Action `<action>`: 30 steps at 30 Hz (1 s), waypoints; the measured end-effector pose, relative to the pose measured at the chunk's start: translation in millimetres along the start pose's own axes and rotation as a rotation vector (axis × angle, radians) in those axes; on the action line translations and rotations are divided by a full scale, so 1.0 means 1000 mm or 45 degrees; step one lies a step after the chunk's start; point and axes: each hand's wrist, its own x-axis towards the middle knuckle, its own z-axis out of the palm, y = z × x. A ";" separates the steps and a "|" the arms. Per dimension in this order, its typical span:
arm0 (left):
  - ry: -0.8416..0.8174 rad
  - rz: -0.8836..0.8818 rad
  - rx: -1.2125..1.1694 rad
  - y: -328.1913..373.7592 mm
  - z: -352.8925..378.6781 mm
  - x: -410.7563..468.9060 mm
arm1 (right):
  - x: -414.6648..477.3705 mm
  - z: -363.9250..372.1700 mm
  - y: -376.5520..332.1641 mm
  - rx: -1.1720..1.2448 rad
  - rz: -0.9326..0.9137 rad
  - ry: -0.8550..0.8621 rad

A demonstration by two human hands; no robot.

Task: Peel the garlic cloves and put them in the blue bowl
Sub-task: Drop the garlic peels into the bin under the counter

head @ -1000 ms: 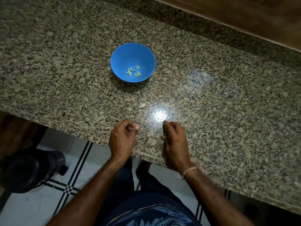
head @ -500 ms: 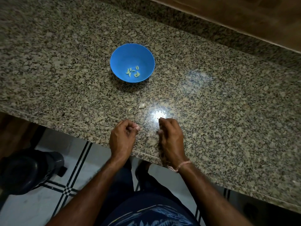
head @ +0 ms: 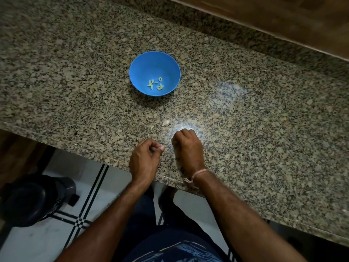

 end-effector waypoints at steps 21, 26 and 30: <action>0.457 -0.244 -0.389 -0.124 -0.164 -0.056 | -0.041 0.062 -0.217 1.577 0.835 -0.970; 0.608 -0.376 -0.445 -0.235 -0.251 -0.115 | -0.095 0.118 -0.336 1.533 0.715 -1.125; 0.787 -0.500 -0.469 -0.305 -0.315 -0.162 | -0.145 0.164 -0.410 1.530 0.795 -1.224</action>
